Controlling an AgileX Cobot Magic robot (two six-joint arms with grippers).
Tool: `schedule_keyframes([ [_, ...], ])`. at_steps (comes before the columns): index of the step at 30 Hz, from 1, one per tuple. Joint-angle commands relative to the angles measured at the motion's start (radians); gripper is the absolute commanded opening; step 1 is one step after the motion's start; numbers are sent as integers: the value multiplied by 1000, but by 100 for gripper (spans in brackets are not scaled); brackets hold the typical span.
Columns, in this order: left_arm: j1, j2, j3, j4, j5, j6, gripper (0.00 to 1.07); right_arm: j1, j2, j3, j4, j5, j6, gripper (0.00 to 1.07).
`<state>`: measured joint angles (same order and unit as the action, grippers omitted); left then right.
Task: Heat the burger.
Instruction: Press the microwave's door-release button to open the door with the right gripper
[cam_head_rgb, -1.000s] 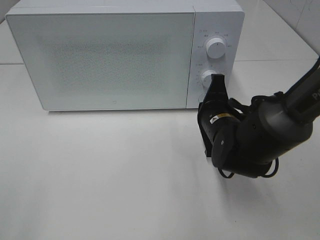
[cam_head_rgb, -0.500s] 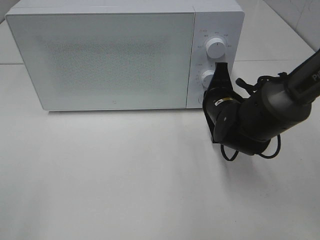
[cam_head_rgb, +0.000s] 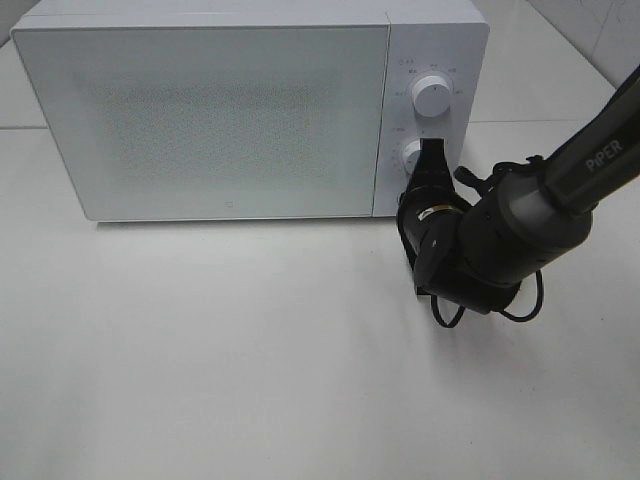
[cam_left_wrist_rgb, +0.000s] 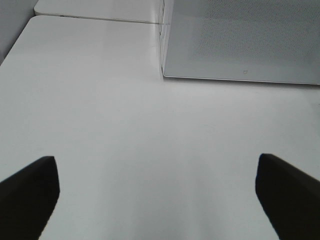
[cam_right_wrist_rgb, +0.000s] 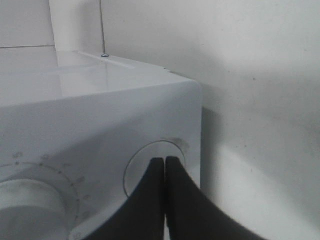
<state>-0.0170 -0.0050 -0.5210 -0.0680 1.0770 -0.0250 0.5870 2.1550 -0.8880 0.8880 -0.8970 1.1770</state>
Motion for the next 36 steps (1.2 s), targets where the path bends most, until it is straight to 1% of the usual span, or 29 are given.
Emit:
schedule_keyframes([
  [1, 3, -15, 2, -9, -9, 0, 100, -5, 1, -13, 1, -6, -10, 0],
  [23, 3, -15, 2, -7, -9, 0, 100, -5, 30, -30, 23, -76, -12, 0],
  [36, 3, -15, 2, -7, -9, 0, 100, -5, 56, -97, 19, -80, -27, 0],
])
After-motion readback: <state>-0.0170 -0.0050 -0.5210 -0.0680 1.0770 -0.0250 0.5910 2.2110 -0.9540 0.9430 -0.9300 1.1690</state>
